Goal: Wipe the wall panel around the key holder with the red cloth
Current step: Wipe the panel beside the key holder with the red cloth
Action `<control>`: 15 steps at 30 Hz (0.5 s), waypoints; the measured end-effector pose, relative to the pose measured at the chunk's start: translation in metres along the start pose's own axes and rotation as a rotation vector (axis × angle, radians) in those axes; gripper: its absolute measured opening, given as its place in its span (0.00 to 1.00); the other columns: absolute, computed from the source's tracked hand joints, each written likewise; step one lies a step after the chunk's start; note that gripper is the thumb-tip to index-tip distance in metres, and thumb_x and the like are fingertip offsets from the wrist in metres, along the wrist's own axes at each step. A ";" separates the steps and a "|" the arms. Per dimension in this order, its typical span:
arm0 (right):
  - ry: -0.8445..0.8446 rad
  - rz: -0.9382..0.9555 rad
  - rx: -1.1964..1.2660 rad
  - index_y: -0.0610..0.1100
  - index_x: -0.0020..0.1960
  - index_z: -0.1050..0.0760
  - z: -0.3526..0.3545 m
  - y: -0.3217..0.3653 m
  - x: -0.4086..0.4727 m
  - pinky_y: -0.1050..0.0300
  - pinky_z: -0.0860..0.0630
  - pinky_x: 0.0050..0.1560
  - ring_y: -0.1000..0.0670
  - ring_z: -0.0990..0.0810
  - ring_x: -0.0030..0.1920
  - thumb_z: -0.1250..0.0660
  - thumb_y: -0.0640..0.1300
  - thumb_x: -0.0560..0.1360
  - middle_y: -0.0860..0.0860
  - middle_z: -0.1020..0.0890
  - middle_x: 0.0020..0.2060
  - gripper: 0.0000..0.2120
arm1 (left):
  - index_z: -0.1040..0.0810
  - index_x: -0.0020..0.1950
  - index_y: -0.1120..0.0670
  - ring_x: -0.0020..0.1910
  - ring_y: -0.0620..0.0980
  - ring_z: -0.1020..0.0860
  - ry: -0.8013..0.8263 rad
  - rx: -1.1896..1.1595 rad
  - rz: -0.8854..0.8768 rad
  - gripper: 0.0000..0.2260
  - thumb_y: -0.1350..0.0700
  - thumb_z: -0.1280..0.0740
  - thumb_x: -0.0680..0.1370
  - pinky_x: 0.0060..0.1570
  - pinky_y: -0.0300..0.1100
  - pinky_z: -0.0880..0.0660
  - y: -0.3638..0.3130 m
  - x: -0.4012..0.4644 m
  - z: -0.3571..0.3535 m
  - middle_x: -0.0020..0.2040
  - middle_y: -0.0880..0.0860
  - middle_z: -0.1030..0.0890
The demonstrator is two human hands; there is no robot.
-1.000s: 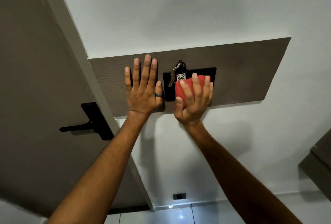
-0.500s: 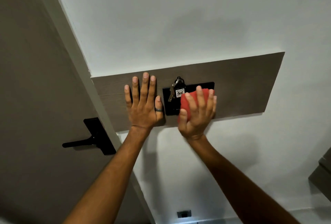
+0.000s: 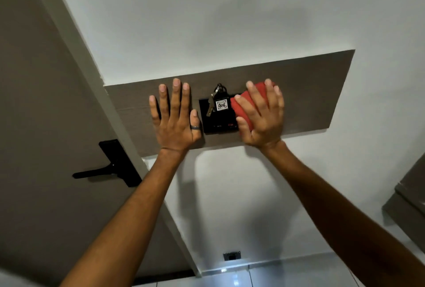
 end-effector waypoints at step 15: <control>0.119 0.092 -0.045 0.50 0.76 0.26 0.004 0.002 -0.002 0.35 0.36 0.81 0.34 0.31 0.79 0.32 0.55 0.82 0.46 0.24 0.76 0.24 | 0.42 0.83 0.52 0.83 0.55 0.55 0.144 0.043 -0.005 0.25 0.49 0.45 0.85 0.80 0.58 0.54 0.001 -0.012 0.005 0.81 0.55 0.42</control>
Point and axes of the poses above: each hand's wrist, its own x-axis towards the middle knuckle, its own z-axis out of the back of the hand, y = z × x, the point moved 7 cm from there along x, towards the middle knuckle
